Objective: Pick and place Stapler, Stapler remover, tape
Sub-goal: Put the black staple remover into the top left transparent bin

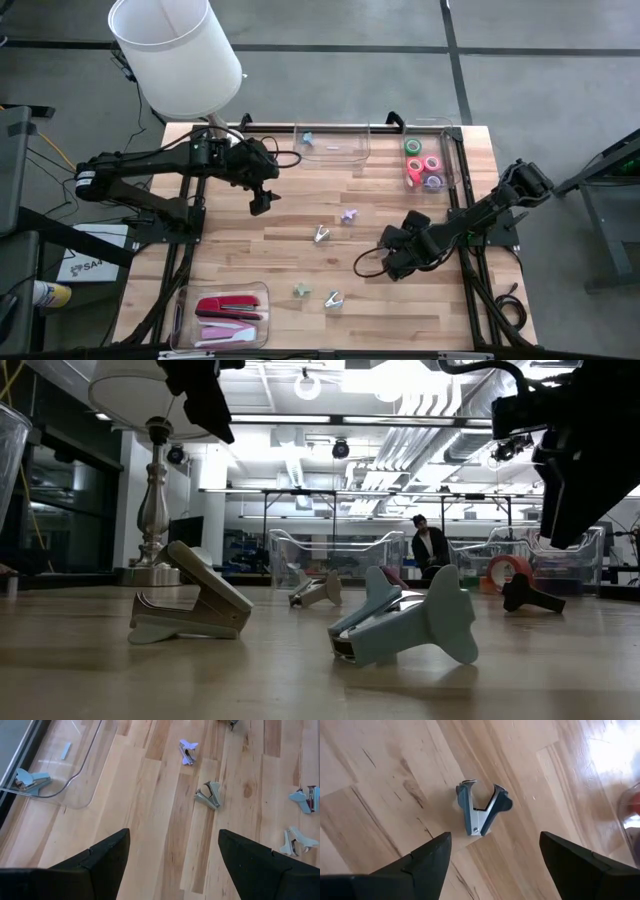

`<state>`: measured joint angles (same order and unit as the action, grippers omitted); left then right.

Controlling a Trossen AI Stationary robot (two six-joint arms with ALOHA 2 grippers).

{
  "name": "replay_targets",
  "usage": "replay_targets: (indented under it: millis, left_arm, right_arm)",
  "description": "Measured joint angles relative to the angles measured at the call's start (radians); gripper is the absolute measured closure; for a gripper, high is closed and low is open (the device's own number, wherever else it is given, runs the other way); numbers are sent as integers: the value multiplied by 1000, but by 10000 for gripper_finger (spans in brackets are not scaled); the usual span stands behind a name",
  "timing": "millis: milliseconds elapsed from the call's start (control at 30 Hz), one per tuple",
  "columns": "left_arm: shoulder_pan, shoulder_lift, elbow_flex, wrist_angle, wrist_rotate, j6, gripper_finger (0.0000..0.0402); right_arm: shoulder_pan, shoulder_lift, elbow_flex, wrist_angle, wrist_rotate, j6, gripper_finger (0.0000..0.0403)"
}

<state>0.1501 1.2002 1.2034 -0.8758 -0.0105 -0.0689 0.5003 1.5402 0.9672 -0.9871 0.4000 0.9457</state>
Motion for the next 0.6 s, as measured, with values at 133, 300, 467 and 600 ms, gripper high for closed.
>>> replay_targets:
  millis: [133,300,467,600]
  left_arm:
    - [0,0,0,6,0,0,103]
    - [0,0,0,13,0,0,103]
    - [0,0,0,12,0,0,103]
    - [0,0,0,12,0,8,103]
  right_arm:
    - [0,0,0,1,-9,19,108]
    - [0,0,0,2,-10,11,108]
    - [3,0,-2,4,-23,14,108]
    - [17,0,-60,80,-36,33,108]
